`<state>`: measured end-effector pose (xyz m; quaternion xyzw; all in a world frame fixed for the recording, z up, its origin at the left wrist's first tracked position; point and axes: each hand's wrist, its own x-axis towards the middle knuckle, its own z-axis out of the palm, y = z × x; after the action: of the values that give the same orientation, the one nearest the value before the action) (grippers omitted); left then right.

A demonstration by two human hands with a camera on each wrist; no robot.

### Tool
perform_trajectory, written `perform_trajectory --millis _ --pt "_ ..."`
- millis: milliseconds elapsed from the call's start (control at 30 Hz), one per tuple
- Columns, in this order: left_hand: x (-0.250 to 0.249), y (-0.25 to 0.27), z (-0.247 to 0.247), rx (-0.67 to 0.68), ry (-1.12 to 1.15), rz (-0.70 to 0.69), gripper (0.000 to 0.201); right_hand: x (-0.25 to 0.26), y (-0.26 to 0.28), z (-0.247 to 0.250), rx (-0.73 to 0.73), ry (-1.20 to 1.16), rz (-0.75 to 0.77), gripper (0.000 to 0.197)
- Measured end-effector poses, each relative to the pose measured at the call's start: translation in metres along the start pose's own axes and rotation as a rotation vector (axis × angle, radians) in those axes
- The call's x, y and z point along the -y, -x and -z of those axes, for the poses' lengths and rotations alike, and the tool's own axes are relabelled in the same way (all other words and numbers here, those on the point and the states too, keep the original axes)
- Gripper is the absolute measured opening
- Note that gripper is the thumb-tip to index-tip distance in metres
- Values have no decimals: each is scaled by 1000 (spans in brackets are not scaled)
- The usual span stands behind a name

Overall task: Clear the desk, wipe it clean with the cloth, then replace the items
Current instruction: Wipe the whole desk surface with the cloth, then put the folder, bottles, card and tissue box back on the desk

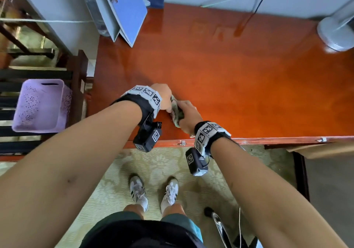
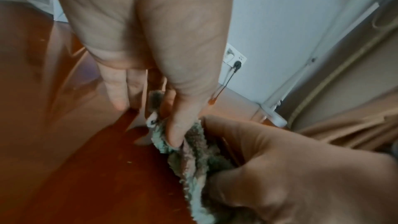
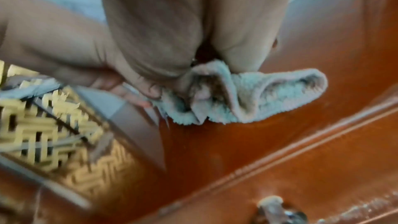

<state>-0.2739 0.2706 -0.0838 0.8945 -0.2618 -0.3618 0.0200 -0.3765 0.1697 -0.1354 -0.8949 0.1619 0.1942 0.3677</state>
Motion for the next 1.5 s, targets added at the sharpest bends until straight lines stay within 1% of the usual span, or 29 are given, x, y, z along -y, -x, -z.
perform_trajectory --millis 67,133,167,200,233,300,367,433,467,533,567,600,667,767,833,867,900,933,967,1000,1067,1100,1167,1233,1267,1333,1367,1433,1500 --pt "-7 6 -4 -1 210 30 27 -1 7 11 -42 -170 -95 48" --pt "-8 16 -7 115 600 96 23 -4 13 17 -104 -385 -150 46" --pt "-7 23 -8 184 793 131 29 -6 15 18 -120 -511 -154 47" --pt "-6 30 -5 187 937 140 37 -4 18 21 -139 -634 -145 50" --pt "-3 34 -1 140 1019 127 45 1 21 27 -153 -727 -132 51" --pt "3 42 6 79 1047 62 54 18 24 40 -174 -830 -126 42" --pt "4 56 13 38 1049 38 47 40 24 49 -175 -911 -135 34" --pt "5 71 19 -27 1108 71 31 60 23 55 -178 -1024 -131 34" --pt "8 79 21 -26 1167 85 25 71 21 59 -186 -1065 -121 34" --pt "18 95 25 60 1334 67 29 90 17 62 -178 -1117 -88 35" --pt "26 102 27 97 1427 62 33 101 16 62 -157 -1132 -68 35" --pt "37 107 26 99 1500 58 34 112 15 60 -130 -1142 -46 36" --pt "60 113 27 28 1599 79 41 134 13 51 -84 -1098 -8 38" --pt "99 127 30 -52 1772 46 34 171 7 26 2 -914 78 41" --pt "136 134 27 -123 1789 44 38 196 -1 0 43 -762 150 42" --pt "155 135 23 -141 1789 36 41 209 -6 -12 53 -687 177 41" --pt "180 134 17 -126 1805 9 41 223 -13 -26 72 -620 202 40" --pt "200 139 13 -121 1835 -28 36 239 -21 -39 105 -582 205 40" --pt "205 146 12 -115 1853 -77 23 246 -24 -44 141 -577 190 39" --pt "225 149 12 -142 1863 -84 12 261 -32 -56 192 -594 162 38" --pt "268 152 11 -237 1822 13 17 287 -50 -82 284 -643 74 34" --pt "291 152 10 -243 1832 45 15 299 -59 -96 327 -647 26 32" --pt "339 147 6 -212 1845 102 14 321 -78 -124 402 -629 -48 29" --pt "386 137 0 -255 1821 255 15 342 -98 -155 491 -651 -109 31" --pt "408 131 -2 -282 1825 311 14 352 -108 -170 526 -670 -141 36" --pt "440 118 -8 -278 1883 381 18 368 -126 -199 534 -692 -200 45" --pt "451 112 -9 -259 1929 397 21 375 -135 -211 521 -703 -229 46" --pt "468 99 -12 -215 2013 418 26 383 -156 -230 492 -737 -298 44" --pt "479 87 -16 -172 2066 462 26 386 -175 -243 479 -756 -369 34"
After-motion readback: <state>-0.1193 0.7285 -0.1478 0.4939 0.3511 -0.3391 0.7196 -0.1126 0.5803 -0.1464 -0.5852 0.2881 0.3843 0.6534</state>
